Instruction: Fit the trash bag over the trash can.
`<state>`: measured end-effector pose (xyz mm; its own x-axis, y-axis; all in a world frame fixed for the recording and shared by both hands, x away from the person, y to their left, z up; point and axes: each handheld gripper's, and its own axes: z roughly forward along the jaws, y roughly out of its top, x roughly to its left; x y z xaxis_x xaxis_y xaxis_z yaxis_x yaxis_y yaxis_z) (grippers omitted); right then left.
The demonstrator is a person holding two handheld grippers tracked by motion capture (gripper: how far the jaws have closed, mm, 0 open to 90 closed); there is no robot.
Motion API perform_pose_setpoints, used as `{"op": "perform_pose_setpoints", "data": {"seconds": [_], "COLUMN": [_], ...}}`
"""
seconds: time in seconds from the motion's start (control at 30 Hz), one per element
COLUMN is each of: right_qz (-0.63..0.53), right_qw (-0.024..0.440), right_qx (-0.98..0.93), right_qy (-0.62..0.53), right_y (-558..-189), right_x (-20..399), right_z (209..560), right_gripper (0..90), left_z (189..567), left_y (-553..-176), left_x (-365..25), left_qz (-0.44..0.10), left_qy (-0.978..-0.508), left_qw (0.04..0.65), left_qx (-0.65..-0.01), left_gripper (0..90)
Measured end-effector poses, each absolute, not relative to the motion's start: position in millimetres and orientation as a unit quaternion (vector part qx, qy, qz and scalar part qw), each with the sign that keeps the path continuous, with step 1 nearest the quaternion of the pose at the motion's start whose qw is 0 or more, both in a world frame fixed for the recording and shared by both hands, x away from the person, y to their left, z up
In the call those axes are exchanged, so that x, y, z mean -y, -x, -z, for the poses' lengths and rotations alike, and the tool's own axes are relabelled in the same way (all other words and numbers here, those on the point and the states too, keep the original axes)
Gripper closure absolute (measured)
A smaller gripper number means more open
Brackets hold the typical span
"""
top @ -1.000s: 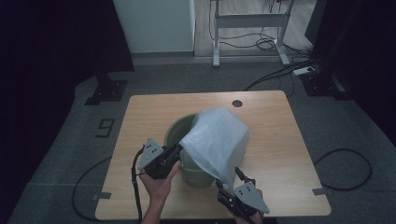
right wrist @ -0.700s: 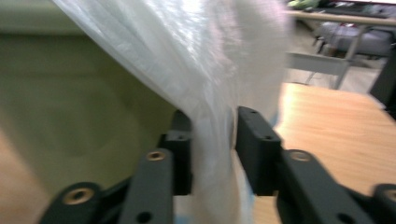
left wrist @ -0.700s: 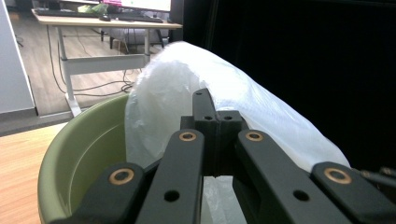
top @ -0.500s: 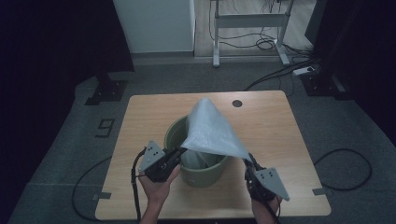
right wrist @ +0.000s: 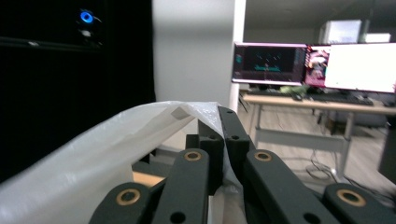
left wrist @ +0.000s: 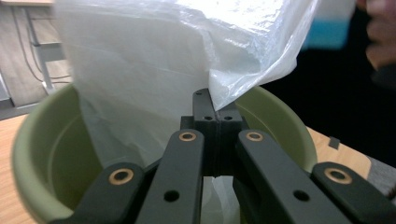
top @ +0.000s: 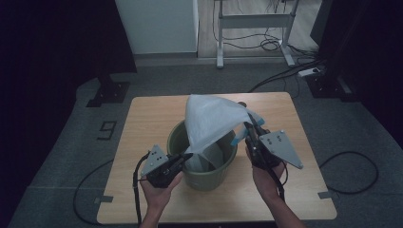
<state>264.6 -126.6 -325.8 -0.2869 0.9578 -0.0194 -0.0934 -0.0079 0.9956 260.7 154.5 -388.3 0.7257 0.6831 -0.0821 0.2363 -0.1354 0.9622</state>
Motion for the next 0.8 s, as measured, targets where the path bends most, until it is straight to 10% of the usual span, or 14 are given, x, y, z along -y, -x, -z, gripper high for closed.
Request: {"op": "perform_pose_setpoints", "data": {"seconds": [0.13, 0.33, 0.8], "right_qz": [-0.601, -0.596, -0.598], "right_qw": [0.446, 0.447, 0.441], "right_qx": [-0.550, -0.560, -0.572], "right_qy": [-0.371, -0.363, -0.347], "right_y": [-265, -268, -263], "right_x": [115, 120, 131], "right_z": [316, 321, 328], "right_gripper": [88.7, 88.8, 88.9], "left_z": [389, 379, 367], "left_y": [-258, -249, -250], "left_x": [-155, -169, -174], "left_qz": [-0.180, -0.167, -0.158], "left_qy": [-0.736, -0.725, -0.707], "left_qw": [0.578, 0.585, 0.597], "left_qx": [-0.303, -0.323, -0.345], "left_gripper": [80.4, 38.8, 27.2]}}
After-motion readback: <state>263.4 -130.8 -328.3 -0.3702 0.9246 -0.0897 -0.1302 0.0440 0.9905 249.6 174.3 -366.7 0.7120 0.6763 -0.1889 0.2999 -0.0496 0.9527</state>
